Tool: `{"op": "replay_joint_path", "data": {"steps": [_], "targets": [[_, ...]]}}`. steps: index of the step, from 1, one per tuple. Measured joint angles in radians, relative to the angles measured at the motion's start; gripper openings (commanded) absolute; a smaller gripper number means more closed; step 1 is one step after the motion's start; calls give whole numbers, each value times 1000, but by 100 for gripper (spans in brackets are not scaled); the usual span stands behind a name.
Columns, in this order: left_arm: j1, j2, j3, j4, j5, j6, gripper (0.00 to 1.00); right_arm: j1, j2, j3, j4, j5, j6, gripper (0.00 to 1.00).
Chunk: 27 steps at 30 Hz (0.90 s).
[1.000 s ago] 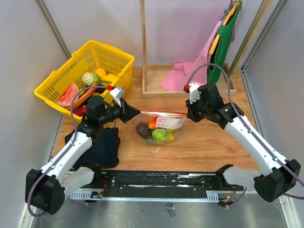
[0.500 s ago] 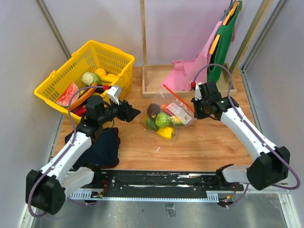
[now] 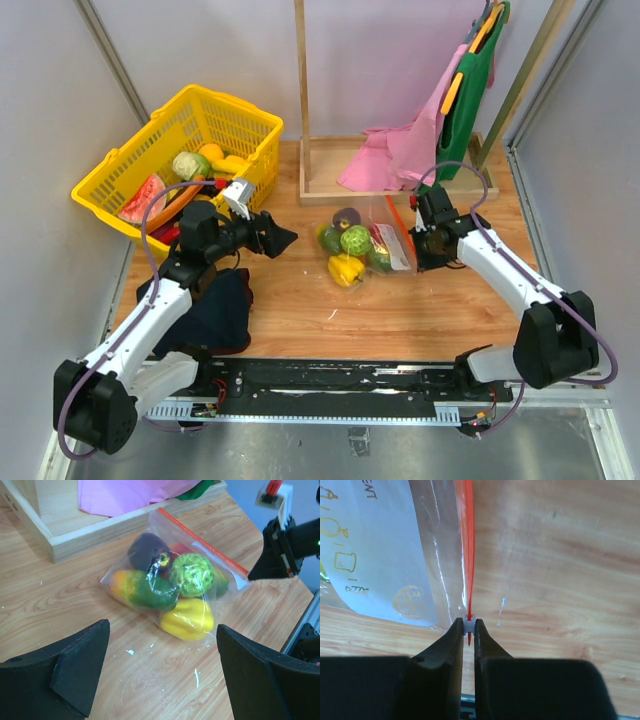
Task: Place the food in the zip-top bag and seal the zipper
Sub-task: Place the zipper food storage bag at the center of the board, then reset both arms
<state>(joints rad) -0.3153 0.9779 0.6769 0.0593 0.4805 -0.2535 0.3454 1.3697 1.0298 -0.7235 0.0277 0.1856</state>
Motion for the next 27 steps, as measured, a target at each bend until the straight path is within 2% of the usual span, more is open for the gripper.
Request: {"op": "replay_joint_path", "data": {"steps": [5,9,15,18,27], "targets": [[0,-9,15,-11,5,-13,95,-12,-77,-118,-3,8,50,24],[0,-49,37,-50,7,-35,98,-34,-182,-162,-3,44,89,52],[0,-166,112,-151,-25,-63,99,-43,-381,-180,4,105,129,78],[0,-220,166,-210,-72,-70,99,-56,-471,-174,8,127,133,99],[0,-373,311,-414,-331,-100,99,-60,-787,-118,39,219,62,98]]}}
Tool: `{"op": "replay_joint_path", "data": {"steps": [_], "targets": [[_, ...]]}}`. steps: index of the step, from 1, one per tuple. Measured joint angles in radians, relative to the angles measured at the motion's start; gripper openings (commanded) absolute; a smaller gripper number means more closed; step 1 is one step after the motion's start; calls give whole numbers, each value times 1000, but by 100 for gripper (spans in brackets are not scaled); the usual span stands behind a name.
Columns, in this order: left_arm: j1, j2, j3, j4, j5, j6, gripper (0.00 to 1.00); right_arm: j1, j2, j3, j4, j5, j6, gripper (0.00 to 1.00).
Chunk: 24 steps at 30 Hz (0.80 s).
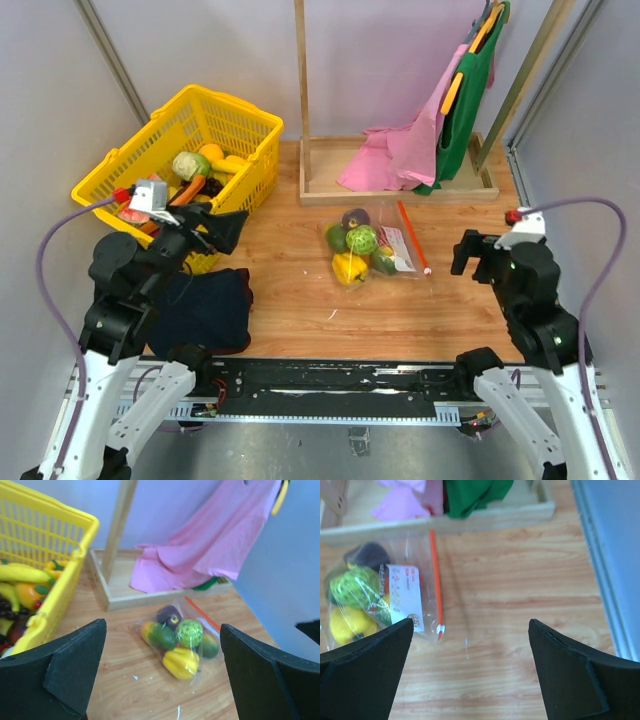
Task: Place the food in the zip-top bag and seal the zipper
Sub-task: Reset both arms
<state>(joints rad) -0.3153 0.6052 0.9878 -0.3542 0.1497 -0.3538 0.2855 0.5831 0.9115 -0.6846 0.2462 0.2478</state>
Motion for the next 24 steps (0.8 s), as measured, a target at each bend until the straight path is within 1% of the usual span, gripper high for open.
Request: {"op": "replay_joint_path", "data": {"steps": [2,5,8,10,13,16,19,24], "targets": [[0,-32,29,-35,-68,-11,99,0,-86,2,18,35,-30,98],[0,-79,31,-57,-156,-10,99,0,-190,-9,60,69,-74,98],[0,-116,2,-58,-235,-3,99,0,-277,-65,110,95,-108,98],[0,-143,-46,-35,-280,2,99,0,-322,-123,137,109,-124,98],[0,-197,-163,41,-336,15,99,0,-359,-204,158,122,-143,98],[0,-251,-272,120,-378,42,99,0,-382,-245,169,121,-160,98],[0,-276,-327,178,-406,75,99,0,-398,-249,187,122,-172,98],[0,-283,-372,259,-421,107,99,0,-413,-249,216,121,-185,98]]}}
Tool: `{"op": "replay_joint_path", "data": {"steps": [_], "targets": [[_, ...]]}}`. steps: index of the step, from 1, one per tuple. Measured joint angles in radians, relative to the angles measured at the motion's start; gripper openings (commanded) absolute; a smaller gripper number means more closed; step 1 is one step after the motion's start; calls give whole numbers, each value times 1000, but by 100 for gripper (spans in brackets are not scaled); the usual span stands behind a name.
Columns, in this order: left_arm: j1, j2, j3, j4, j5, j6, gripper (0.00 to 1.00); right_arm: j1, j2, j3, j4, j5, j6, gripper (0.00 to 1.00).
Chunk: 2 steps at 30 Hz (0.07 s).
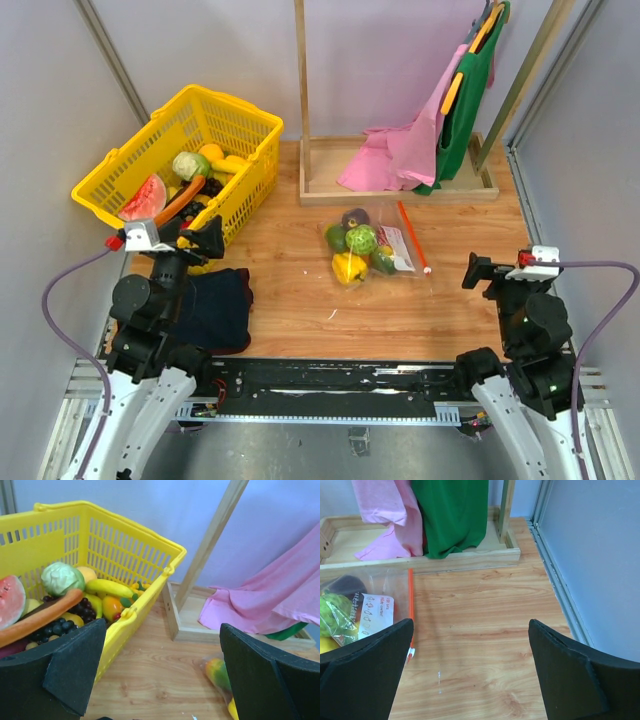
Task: Place the food in the zip-top bag and seal the zipper
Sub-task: Reset both arms
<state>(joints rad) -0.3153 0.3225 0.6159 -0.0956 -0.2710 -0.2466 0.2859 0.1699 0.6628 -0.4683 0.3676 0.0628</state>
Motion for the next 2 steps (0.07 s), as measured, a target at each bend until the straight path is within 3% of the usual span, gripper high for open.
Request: {"op": "replay_joint_path", "data": {"steps": [2], "targets": [[0,0,-15,19,0,8,99,0,0,0,1,0,-5,98]]}}
